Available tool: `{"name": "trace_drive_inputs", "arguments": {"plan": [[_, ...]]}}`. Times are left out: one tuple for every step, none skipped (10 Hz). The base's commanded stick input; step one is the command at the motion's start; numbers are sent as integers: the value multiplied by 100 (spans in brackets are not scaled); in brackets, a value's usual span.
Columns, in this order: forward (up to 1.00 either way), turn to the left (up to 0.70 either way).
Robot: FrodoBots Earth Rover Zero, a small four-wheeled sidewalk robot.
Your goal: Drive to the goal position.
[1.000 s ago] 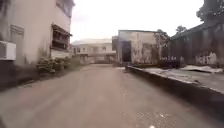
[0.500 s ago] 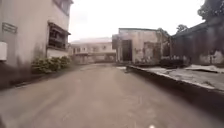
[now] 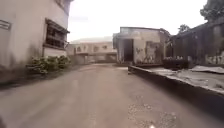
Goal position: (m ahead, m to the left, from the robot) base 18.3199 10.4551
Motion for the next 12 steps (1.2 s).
{"name": "trace_drive_inputs", "arguments": {"plan": [[70, 0], [70, 0], [70, 0], [70, 0], [70, 0], [70, 0], [70, 0], [70, 0], [70, 0], [70, 0], [70, 0], [70, 0]]}}
